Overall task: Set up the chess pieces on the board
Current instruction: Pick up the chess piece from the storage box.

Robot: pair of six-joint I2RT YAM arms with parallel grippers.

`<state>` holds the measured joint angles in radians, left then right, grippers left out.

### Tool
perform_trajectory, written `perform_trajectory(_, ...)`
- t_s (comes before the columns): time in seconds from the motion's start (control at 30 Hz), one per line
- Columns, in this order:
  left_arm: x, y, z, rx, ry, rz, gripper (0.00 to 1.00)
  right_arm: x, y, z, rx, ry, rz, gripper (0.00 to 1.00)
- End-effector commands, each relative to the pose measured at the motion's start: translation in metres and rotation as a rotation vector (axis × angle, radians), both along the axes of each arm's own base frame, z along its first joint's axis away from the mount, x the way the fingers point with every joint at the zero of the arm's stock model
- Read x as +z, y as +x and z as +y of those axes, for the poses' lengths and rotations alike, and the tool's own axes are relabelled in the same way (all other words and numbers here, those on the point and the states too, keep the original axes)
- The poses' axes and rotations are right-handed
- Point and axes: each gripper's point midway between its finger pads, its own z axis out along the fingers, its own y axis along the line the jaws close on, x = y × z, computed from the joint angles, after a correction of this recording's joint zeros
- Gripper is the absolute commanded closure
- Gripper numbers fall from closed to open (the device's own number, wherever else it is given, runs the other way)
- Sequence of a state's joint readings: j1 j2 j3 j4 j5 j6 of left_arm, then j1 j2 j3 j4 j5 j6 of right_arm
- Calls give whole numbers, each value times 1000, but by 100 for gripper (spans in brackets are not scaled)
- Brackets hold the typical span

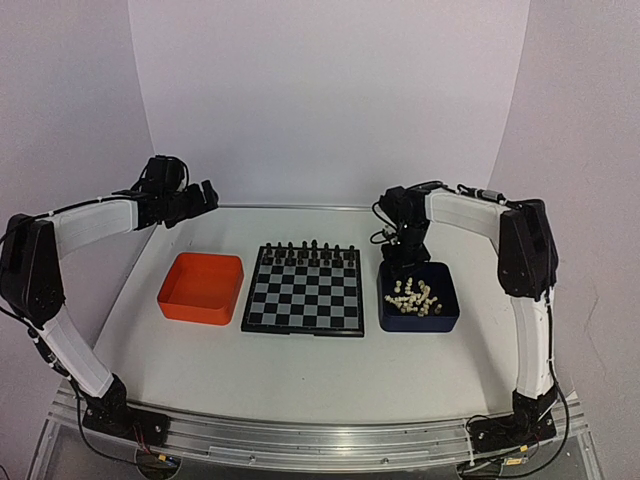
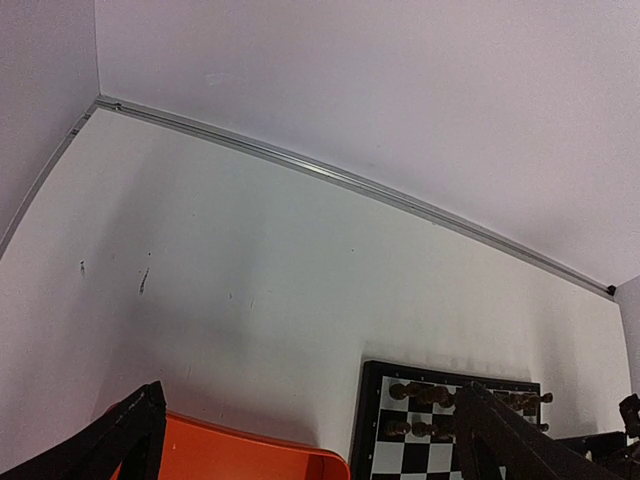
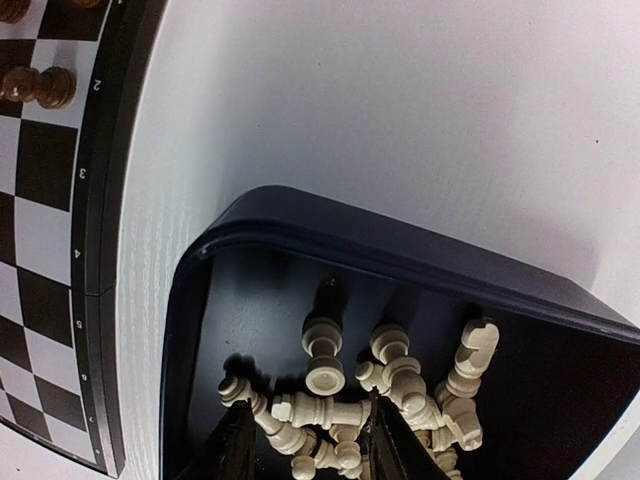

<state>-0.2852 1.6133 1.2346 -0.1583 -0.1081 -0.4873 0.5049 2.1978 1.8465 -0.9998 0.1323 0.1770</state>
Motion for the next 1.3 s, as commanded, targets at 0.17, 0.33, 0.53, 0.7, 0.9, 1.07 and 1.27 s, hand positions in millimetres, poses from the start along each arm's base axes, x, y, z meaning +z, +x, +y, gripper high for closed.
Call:
perform_trajectory(0.17,20,-3,4,14,-7,-45,0,-6,6,3,19,-24,1,68)
perform_trajectory(0.33,20,-2,4,13,-4,-43,0,-11,5,0,17,-39,8,69)
perform_trajectory(0.53,20,0,3,15,-8,-40,0,-17,4,-2,22,-53,18,69)
perform_trajectory(0.7,20,1,1,12,-20,-42,0,-19,4,-5,26,-70,18,71)
perform_trajectory(0.9,23,5,-1,6,-25,-48,0,-27,3,-4,31,-74,33,73)
perform_trajectory(1.07,28,7,-2,1,-29,-60,0,-29,3,-3,30,-68,39,76)
perform_trajectory(1.27,27,9,-4,-2,-31,-57,0,-25,1,-2,28,-56,40,86)
